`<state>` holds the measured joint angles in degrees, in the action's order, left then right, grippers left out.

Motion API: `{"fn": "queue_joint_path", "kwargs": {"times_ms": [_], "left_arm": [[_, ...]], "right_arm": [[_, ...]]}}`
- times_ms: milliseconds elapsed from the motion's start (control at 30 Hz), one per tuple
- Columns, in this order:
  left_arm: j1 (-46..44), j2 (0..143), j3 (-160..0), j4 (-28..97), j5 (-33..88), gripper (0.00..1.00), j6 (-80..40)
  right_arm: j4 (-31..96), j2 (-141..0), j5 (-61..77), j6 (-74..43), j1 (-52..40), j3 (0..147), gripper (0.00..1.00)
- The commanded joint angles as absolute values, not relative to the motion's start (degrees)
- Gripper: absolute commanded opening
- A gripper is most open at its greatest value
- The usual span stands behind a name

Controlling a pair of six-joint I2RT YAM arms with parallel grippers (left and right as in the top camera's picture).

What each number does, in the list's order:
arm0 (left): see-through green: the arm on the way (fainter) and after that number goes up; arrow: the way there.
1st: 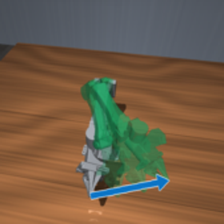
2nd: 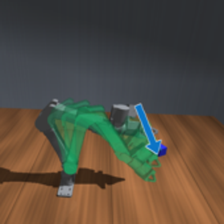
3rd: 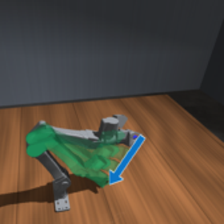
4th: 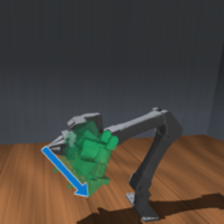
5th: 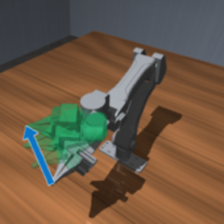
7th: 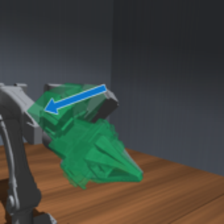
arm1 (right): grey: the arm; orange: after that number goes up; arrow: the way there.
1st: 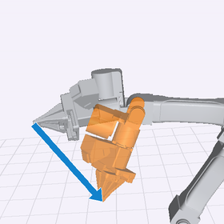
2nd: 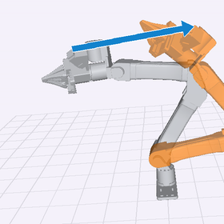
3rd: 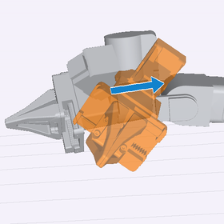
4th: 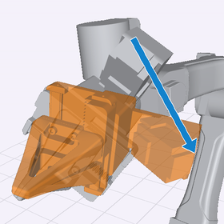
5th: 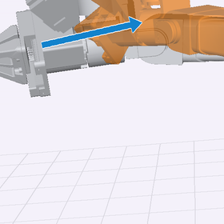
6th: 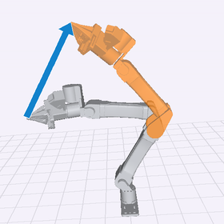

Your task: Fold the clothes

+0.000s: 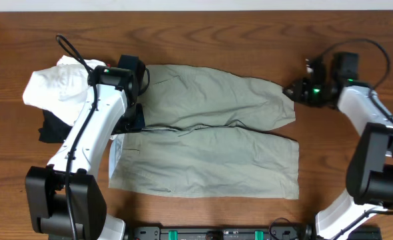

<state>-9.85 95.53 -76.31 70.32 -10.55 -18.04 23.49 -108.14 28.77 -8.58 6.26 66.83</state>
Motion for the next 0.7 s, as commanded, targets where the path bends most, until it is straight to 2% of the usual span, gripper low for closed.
{"fn": "queue_joint_path", "kwargs": {"times_ms": [0,200,467,667], "left_arm": [[-9.82,96.01,-75.92,70.46,-11.16,0.43,-18.09],[-9.82,95.96,-75.99,70.43,-11.14,0.43,-18.09],[-9.82,95.79,-76.09,70.24,-10.85,0.49,-18.06],[-9.82,95.79,-76.09,68.27,-6.57,0.54,-17.63]], "right_arm": [[22.02,-111.46,22.52,-11.07,2.79,67.26,0.18],[17.5,-118.54,18.06,-14.79,0.4,67.26,0.01],[16.19,-119.9,-5.19,-15.77,4.36,68.27,0.01],[15.84,-119.9,-1.91,-14.46,10.44,73.01,0.01]]}}
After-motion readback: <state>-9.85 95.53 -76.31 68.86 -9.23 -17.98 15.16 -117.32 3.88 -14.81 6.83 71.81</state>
